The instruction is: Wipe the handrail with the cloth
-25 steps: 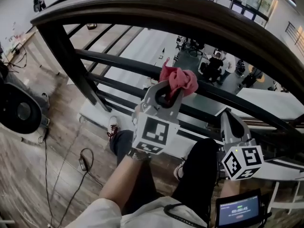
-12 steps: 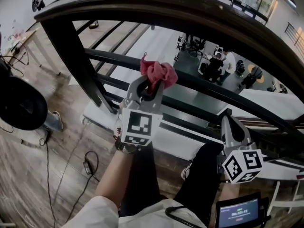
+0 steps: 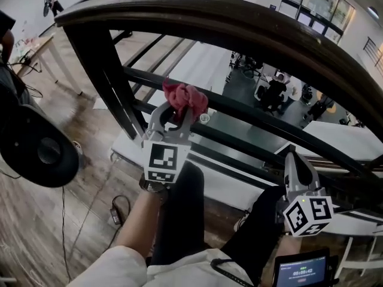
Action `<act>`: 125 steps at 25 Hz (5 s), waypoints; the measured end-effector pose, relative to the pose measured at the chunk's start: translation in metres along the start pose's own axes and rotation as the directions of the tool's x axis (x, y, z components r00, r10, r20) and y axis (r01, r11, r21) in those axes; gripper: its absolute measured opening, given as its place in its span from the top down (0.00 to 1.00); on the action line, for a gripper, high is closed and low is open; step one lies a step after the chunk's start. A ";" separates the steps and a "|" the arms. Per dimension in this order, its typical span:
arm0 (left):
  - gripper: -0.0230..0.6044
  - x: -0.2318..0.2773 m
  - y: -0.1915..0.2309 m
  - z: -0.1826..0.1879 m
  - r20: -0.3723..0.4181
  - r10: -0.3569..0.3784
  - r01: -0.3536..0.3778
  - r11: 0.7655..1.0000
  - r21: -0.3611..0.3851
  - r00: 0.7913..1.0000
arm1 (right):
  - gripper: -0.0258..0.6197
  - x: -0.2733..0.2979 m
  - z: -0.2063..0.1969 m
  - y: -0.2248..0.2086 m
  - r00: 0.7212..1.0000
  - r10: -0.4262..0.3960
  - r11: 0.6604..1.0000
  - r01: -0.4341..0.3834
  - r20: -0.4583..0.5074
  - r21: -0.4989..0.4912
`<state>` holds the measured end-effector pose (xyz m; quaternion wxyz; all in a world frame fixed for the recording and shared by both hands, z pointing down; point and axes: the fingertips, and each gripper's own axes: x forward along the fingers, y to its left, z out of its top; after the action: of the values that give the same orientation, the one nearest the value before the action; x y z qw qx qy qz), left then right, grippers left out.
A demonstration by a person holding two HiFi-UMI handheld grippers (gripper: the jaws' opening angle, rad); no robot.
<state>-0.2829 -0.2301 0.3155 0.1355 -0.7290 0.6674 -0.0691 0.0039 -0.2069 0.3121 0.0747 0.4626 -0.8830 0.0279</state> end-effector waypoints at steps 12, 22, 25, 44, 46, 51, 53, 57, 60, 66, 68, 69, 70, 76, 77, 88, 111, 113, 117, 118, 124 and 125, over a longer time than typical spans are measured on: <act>0.85 -0.015 0.130 -0.038 -0.067 0.140 -0.147 0.982 -0.115 0.988 | 0.96 0.018 0.001 0.006 0.999 -0.047 0.999 0.048 -0.020 0.015; 0.85 -0.022 0.175 -0.041 -0.067 0.177 -0.183 0.978 -0.099 0.982 | 0.96 0.017 0.004 0.006 0.997 -0.070 0.998 0.070 -0.034 0.007; 0.85 -0.021 0.188 -0.032 -0.042 0.175 -0.177 0.983 -0.046 0.984 | 0.96 0.022 0.003 0.020 0.997 -0.056 0.998 0.056 -0.043 -0.003; 0.85 0.009 0.157 -0.013 -0.184 0.053 -0.080 0.986 -0.144 0.982 | 0.96 -0.002 0.021 -0.008 0.993 -0.102 0.995 0.100 0.062 0.030; 0.85 0.010 0.145 -0.009 -0.184 0.046 -0.072 0.988 -0.138 0.982 | 0.96 -0.003 0.022 -0.012 0.993 -0.098 0.995 0.096 0.067 0.033; 0.85 0.013 0.128 -0.004 -0.183 0.019 -0.050 0.985 -0.167 0.983 | 0.96 -0.010 0.021 -0.020 0.993 -0.094 0.995 0.092 0.071 0.036; 0.85 0.015 0.120 -0.003 -0.180 0.007 -0.040 0.983 -0.179 0.984 | 0.96 -0.012 0.020 -0.024 0.993 -0.097 0.995 0.094 0.072 0.038; 0.85 0.019 0.093 0.004 -0.172 -0.022 -0.009 0.984 -0.176 0.985 | 0.96 -0.021 0.019 -0.035 0.991 -0.104 0.994 0.100 0.081 0.044; 0.85 0.021 0.074 0.011 -0.168 -0.035 0.005 0.984 -0.178 0.985 | 0.96 -0.028 0.019 -0.042 0.991 -0.102 0.994 0.099 0.086 0.046; 0.85 0.025 0.039 0.022 -0.162 -0.068 0.038 0.982 -0.183 0.984 | 0.96 -0.035 0.019 -0.058 0.990 -0.102 0.994 0.098 0.095 0.053; 0.85 0.025 0.025 0.027 -0.158 -0.080 0.051 0.983 -0.178 0.984 | 0.96 -0.038 0.019 -0.062 0.991 -0.098 0.994 0.094 0.095 0.053; 0.85 0.026 0.018 0.030 -0.155 -0.086 0.058 0.983 -0.175 0.984 | 0.96 -0.040 0.018 -0.065 0.991 -0.098 0.994 0.093 0.094 0.053; 0.85 0.027 0.010 0.032 -0.152 -0.091 0.065 0.983 -0.171 0.984 | 0.96 -0.041 0.018 -0.068 0.991 -0.097 0.994 0.093 0.094 0.053; 0.85 0.033 -0.031 0.044 -0.137 -0.140 0.119 0.981 -0.155 0.981 | 0.96 -0.043 0.018 -0.083 0.991 -0.091 0.995 0.086 0.095 0.050; 0.85 0.034 -0.037 0.045 -0.139 -0.148 0.127 0.980 -0.153 0.979 | 0.96 -0.043 0.017 -0.085 0.992 -0.088 0.995 0.084 0.094 0.050; 0.85 0.043 -0.096 0.060 -0.133 -0.197 0.178 0.974 -0.142 0.971 | 0.96 -0.045 0.016 -0.107 0.994 -0.043 0.998 0.038 0.101 0.046; 0.85 0.058 -0.206 0.085 -0.222 -0.306 0.279 0.950 -0.142 0.926 | 0.96 -0.074 0.006 -0.145 0.993 0.038 0.998 -0.043 0.113 0.038; 0.85 0.058 -0.213 0.088 -0.219 -0.305 0.280 0.950 -0.141 0.927 | 0.96 -0.078 0.008 -0.154 0.993 0.028 0.998 -0.034 0.118 0.049; 0.85 0.055 -0.218 0.092 -0.221 -0.310 0.282 0.948 -0.148 0.925 | 0.96 -0.077 0.009 -0.156 0.992 0.030 0.998 -0.037 0.120 0.060; 0.85 0.055 -0.217 0.092 -0.217 -0.311 0.283 0.947 -0.150 0.925 | 0.96 -0.076 0.010 -0.155 0.992 0.032 0.998 -0.039 0.121 0.056; 0.85 0.059 -0.209 0.088 -0.203 -0.316 0.289 0.945 -0.151 0.927 | 0.96 -0.078 0.024 -0.141 0.988 0.041 0.998 -0.047 0.148 0.037; 0.85 0.059 -0.207 0.089 -0.201 -0.314 0.287 0.946 -0.152 0.928 | 0.96 -0.080 0.026 -0.142 0.988 0.038 0.998 -0.044 0.151 0.033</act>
<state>-0.0539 -0.2643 0.2858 0.0036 -0.8170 0.5618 -0.1300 0.1628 -0.2258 0.2706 -0.0011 0.4465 -0.8947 0.0106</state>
